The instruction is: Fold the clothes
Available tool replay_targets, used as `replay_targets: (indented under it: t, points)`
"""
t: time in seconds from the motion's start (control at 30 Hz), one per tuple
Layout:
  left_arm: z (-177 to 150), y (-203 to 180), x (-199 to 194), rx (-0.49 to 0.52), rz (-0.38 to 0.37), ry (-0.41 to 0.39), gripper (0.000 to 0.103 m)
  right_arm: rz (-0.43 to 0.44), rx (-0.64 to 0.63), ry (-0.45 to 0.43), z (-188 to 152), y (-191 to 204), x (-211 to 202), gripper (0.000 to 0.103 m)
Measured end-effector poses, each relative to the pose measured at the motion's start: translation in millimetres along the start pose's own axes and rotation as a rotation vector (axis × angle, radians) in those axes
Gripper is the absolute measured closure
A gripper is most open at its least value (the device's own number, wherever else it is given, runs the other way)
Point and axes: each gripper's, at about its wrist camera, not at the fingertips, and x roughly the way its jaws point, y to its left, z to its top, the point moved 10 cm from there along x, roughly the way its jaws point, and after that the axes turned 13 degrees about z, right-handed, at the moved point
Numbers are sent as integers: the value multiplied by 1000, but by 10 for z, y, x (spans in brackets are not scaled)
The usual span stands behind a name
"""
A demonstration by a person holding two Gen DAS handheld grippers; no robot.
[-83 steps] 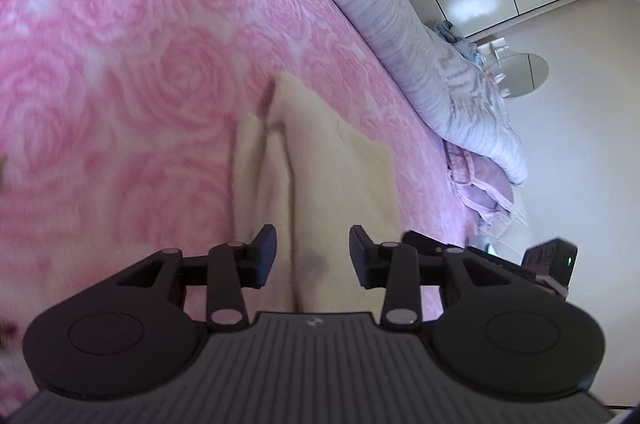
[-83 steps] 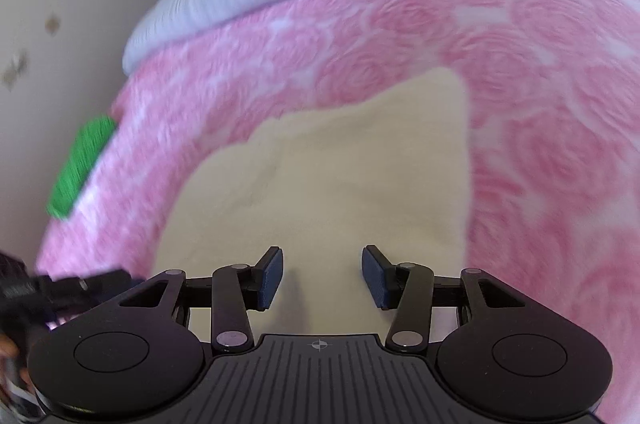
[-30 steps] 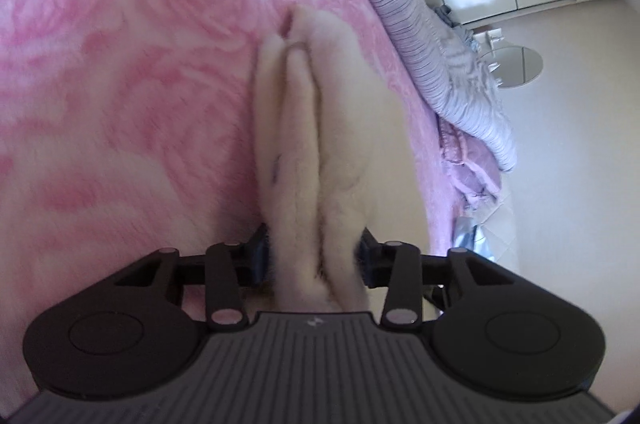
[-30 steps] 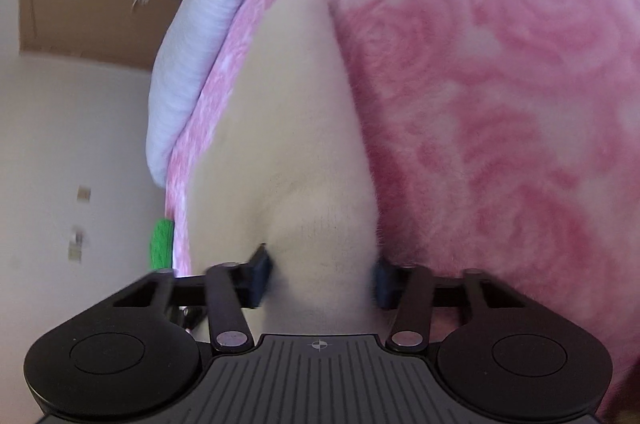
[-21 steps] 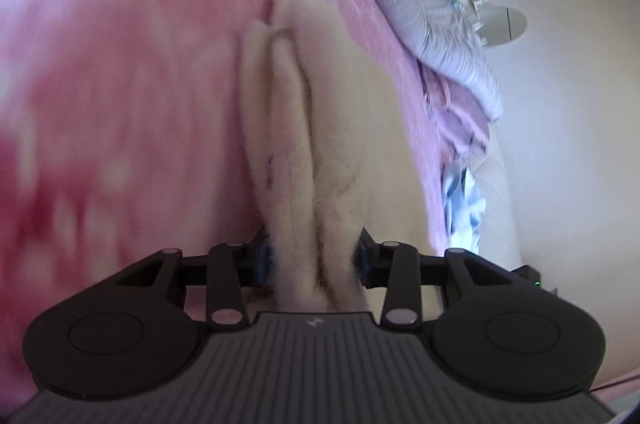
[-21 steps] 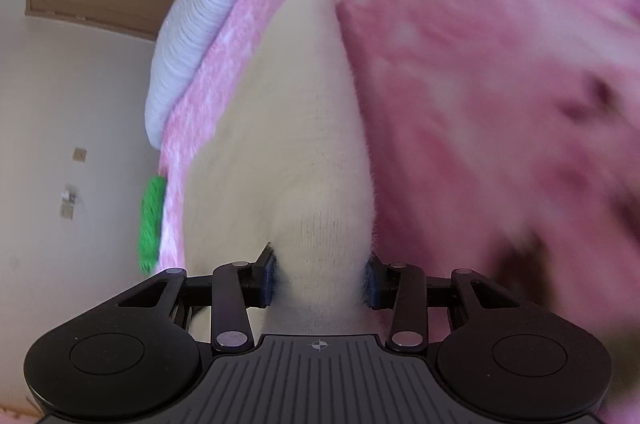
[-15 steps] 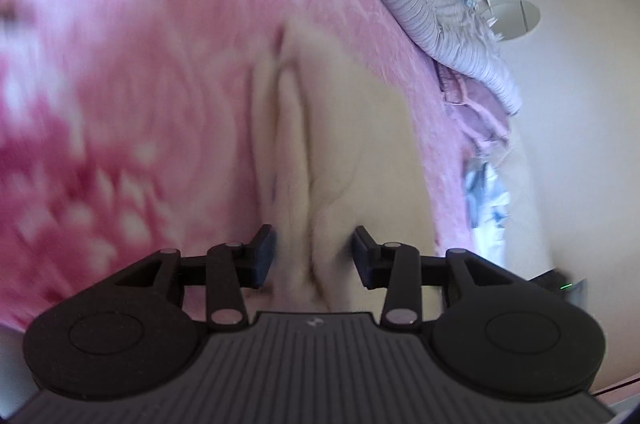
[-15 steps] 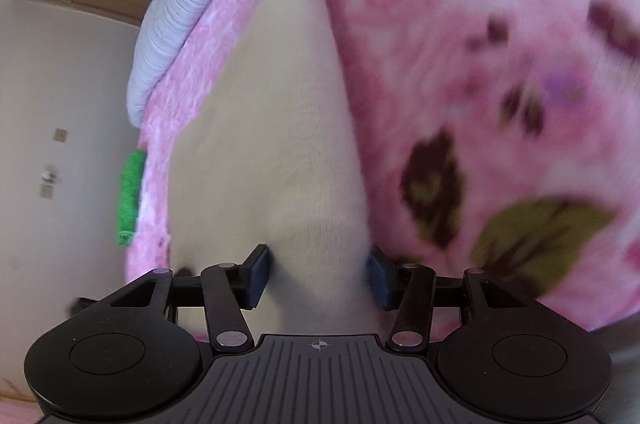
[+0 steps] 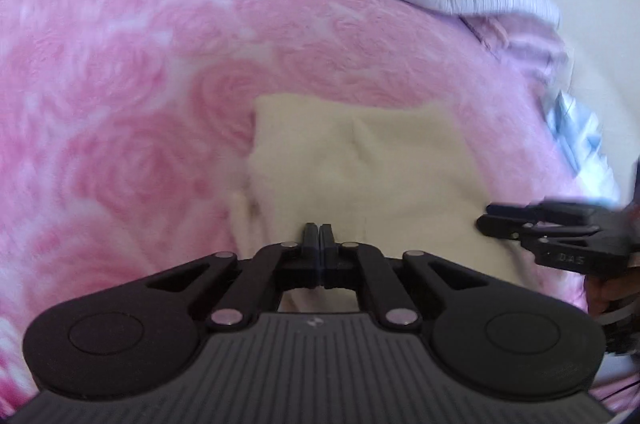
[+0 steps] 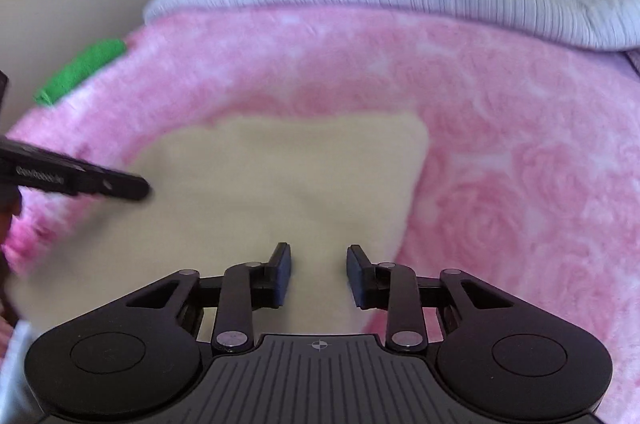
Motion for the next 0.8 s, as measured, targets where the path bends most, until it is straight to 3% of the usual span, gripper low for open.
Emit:
replay_targets:
  t: [0.07,0.2,0.37,0.47,0.57,0.6,0.8]
  points:
    - [85,8,-62,5,-12,8,101,48,92,5,62,-151,-85,73]
    - [392,-218,-56,93,-60,-32,98,69,33,-57,578,-264,-216,79]
    - [614,-609,325,198,-83,-27,98,119,-62,-4,841,-279,239,92]
    - [562,-667,622,254,-8,9,100,143,-113,38,873,-266,517,94]
    - [528,-514,719,190,-28,11,100,143,-141,59,787,-309,688,96]
    - [526,-453,726,161,-43,11,100,139,-147,60,754,-344,716,103]
    - [528,-232,671,65,-93,5,100,96,-40,-13,692,-547,418,103]
